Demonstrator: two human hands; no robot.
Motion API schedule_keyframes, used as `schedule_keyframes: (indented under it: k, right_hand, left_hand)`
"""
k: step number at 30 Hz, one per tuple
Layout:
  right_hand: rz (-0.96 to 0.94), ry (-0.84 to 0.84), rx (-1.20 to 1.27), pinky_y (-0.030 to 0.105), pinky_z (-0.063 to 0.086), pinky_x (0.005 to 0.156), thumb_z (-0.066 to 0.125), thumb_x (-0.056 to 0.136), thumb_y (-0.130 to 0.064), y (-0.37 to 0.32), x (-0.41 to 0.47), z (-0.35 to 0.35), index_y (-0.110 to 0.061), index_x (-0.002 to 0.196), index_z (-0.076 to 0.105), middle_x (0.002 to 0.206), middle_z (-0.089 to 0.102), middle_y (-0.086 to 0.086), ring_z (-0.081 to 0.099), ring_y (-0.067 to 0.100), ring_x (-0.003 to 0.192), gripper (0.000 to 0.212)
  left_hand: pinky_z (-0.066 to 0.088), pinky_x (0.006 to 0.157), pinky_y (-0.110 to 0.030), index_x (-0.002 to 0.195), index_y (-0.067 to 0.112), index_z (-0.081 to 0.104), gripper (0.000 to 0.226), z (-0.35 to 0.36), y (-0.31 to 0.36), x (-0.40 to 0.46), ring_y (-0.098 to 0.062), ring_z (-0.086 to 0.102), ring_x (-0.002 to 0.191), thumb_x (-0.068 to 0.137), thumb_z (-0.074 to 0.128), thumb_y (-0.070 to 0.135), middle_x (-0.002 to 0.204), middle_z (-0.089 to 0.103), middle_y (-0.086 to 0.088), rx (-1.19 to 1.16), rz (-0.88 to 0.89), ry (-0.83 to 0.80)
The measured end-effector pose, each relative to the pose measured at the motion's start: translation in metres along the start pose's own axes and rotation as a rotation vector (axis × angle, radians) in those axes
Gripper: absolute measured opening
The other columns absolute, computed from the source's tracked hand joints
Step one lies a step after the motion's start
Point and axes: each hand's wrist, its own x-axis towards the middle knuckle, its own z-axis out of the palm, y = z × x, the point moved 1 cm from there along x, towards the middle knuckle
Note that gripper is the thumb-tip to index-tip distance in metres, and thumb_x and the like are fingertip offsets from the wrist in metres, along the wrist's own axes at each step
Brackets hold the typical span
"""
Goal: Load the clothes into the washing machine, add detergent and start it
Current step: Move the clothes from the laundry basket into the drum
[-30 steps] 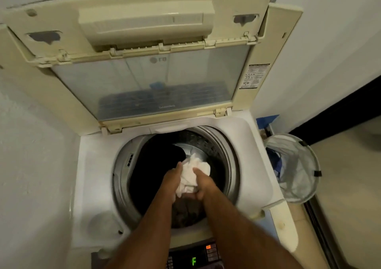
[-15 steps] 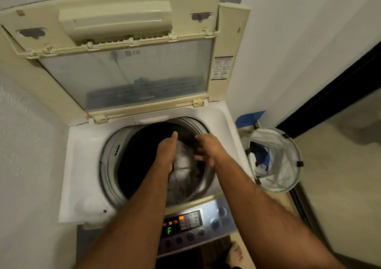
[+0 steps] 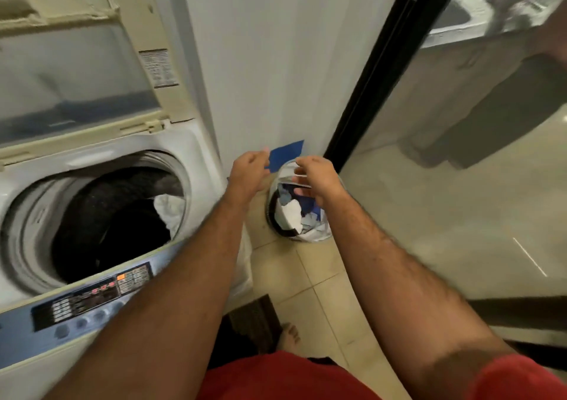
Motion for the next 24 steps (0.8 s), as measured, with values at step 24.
schedule_keyframes:
  k: [24]
  right_hand:
    - [0.276, 0.101, -0.222, 0.026, 0.048, 0.051, 0.057, 0.093, -0.026, 0.093, 0.096, -0.11, -0.018, 0.09, 0.062, 0.092, 0.063, 0.004, 0.062, 0.019, 0.082, 0.01]
  left_hand:
    - [0.051, 0.077, -0.04, 0.094, 0.018, 0.063, 0.013, 0.087, -0.075, 0.094, -0.02, 0.055, 0.087, 0.093, 0.056, 0.028, 0.097, 0.06, -0.008, 0.027, -0.323, -0.021]
